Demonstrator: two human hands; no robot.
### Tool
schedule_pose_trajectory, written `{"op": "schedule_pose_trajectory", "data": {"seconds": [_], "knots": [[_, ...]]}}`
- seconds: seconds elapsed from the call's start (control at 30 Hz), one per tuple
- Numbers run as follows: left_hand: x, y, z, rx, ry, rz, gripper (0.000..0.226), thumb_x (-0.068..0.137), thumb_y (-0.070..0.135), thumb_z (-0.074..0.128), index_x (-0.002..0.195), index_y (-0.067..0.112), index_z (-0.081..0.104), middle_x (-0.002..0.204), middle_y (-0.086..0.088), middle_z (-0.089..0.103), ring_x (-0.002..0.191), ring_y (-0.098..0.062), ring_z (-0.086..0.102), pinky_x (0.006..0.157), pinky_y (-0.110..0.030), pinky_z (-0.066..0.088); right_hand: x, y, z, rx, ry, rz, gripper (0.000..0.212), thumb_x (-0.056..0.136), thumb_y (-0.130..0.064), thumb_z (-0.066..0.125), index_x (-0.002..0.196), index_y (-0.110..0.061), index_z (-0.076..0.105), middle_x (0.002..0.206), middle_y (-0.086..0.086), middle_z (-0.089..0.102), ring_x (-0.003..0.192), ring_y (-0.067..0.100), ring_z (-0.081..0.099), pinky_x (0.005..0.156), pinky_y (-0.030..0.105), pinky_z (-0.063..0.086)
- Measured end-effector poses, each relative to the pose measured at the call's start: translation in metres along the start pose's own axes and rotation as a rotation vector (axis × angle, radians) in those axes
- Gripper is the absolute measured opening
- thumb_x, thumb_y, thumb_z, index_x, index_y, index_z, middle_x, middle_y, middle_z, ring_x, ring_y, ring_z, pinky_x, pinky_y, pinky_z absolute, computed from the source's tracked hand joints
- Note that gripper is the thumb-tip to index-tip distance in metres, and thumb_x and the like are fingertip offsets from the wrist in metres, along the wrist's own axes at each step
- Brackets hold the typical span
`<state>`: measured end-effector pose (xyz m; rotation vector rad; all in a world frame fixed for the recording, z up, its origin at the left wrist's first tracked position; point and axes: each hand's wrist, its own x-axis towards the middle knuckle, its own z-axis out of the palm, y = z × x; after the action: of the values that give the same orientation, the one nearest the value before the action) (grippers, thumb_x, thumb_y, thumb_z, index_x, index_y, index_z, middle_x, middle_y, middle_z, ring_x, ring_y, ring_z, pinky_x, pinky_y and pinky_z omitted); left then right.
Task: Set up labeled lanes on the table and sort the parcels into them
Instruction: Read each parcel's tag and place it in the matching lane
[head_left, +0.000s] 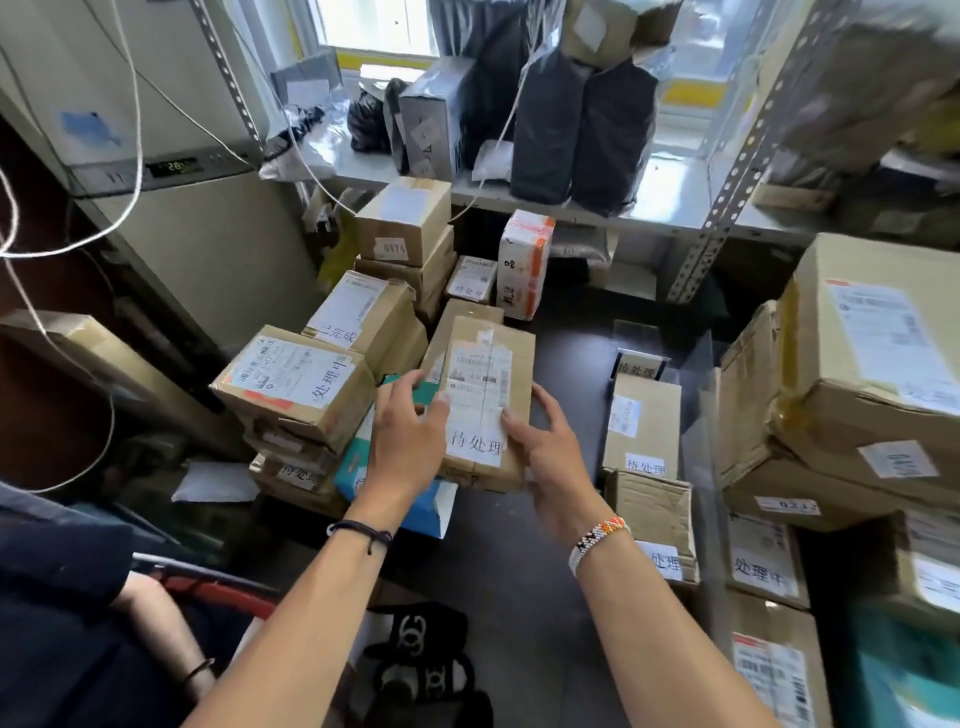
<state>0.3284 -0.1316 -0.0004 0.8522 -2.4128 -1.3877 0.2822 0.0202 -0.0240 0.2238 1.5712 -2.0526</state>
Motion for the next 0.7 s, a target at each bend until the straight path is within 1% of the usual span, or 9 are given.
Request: {"op": "schedule_pose_trajectory", "data": {"seconds": [0.07, 0.17, 0.23, 0.33, 0.37, 0.43, 0.53, 0.6, 0.7], "knots": [[-0.002, 0.010, 0.009, -0.072, -0.060, -0.027, 0.045, 0.106, 0.041, 0.053, 0.145, 0.019, 0.054, 0.139, 0.001, 0.057, 0.117, -0.015, 0.060, 0.101, -0.038, 0.049, -0.010, -0.014, -0.012, 0.001, 0.002, -0.066, 0.055, 0.100, -0.015, 0.069, 0.146, -0.038, 0.048, 0.107, 0.001, 0.081, 0.094, 0.022, 0.080, 0.063, 0.036, 0.062], [-0.012, 0.033, 0.026, -0.355, -0.187, -0.026, 0.037, 0.105, 0.047, 0.054, 0.133, 0.023, 0.062, 0.118, 0.004, 0.075, 0.100, -0.011, 0.074, 0.087, -0.037, 0.060, -0.027, -0.039, -0.033, -0.028, 0.004, -0.178, 0.058, 0.099, -0.017, 0.071, 0.147, -0.038, 0.049, 0.113, 0.010, 0.079, 0.099, 0.024, 0.078, 0.068, 0.034, 0.063], [-0.019, 0.050, 0.038, -0.435, -0.194, 0.031, 0.038, 0.104, 0.047, 0.056, 0.133, 0.022, 0.062, 0.115, 0.005, 0.077, 0.099, -0.009, 0.075, 0.085, -0.034, 0.062, -0.039, -0.055, -0.050, -0.034, 0.009, -0.238, 0.057, 0.098, -0.016, 0.071, 0.146, -0.038, 0.050, 0.114, 0.010, 0.079, 0.100, 0.024, 0.078, 0.071, 0.033, 0.063], [-0.030, 0.075, 0.058, -0.498, -0.209, 0.081, 0.038, 0.105, 0.043, 0.057, 0.135, 0.019, 0.059, 0.118, 0.001, 0.075, 0.101, -0.010, 0.075, 0.082, -0.030, 0.060, -0.056, -0.076, -0.078, -0.047, 0.030, -0.303, 0.055, 0.099, -0.013, 0.070, 0.143, -0.039, 0.051, 0.116, 0.010, 0.078, 0.098, 0.019, 0.078, 0.068, 0.026, 0.061], [-0.034, 0.083, 0.064, -0.512, -0.219, 0.087, 0.039, 0.104, 0.045, 0.059, 0.134, 0.019, 0.058, 0.119, 0.000, 0.074, 0.102, -0.010, 0.074, 0.083, -0.031, 0.060, -0.061, -0.081, -0.086, -0.046, 0.045, -0.318, 0.055, 0.099, -0.013, 0.070, 0.143, -0.039, 0.051, 0.118, 0.012, 0.077, 0.098, 0.019, 0.078, 0.068, 0.027, 0.061], [-0.043, 0.097, 0.076, -0.539, -0.244, 0.097, 0.040, 0.102, 0.046, 0.060, 0.132, 0.020, 0.058, 0.119, 0.000, 0.074, 0.104, -0.012, 0.074, 0.086, -0.033, 0.060, -0.069, -0.089, -0.102, -0.044, 0.077, -0.342, 0.058, 0.097, -0.014, 0.073, 0.145, -0.039, 0.052, 0.120, 0.014, 0.076, 0.101, 0.023, 0.077, 0.076, 0.036, 0.064], [-0.056, 0.113, 0.092, -0.539, -0.250, 0.124, 0.036, 0.104, 0.043, 0.059, 0.131, 0.019, 0.056, 0.118, 0.000, 0.072, 0.101, -0.011, 0.073, 0.081, -0.028, 0.060, -0.082, -0.096, -0.121, -0.030, 0.115, -0.373, 0.057, 0.095, -0.015, 0.076, 0.139, -0.044, 0.055, 0.118, 0.012, 0.076, 0.104, 0.026, 0.077, 0.090, 0.049, 0.064], [-0.065, 0.121, 0.100, -0.554, -0.266, 0.135, 0.035, 0.104, 0.041, 0.059, 0.131, 0.019, 0.055, 0.117, 0.000, 0.070, 0.097, -0.007, 0.073, 0.073, -0.021, 0.059, -0.089, -0.099, -0.131, -0.019, 0.138, -0.394, 0.057, 0.095, -0.013, 0.076, 0.138, -0.044, 0.055, 0.118, 0.012, 0.076, 0.105, 0.027, 0.077, 0.093, 0.052, 0.062], [-0.074, 0.126, 0.110, -0.581, -0.299, 0.124, 0.037, 0.103, 0.041, 0.061, 0.131, 0.018, 0.054, 0.118, -0.002, 0.070, 0.096, -0.008, 0.074, 0.070, -0.020, 0.058, -0.098, -0.101, -0.141, -0.013, 0.158, -0.410, 0.061, 0.095, -0.011, 0.075, 0.145, -0.037, 0.053, 0.119, 0.012, 0.076, 0.106, 0.028, 0.076, 0.096, 0.055, 0.060]]}}
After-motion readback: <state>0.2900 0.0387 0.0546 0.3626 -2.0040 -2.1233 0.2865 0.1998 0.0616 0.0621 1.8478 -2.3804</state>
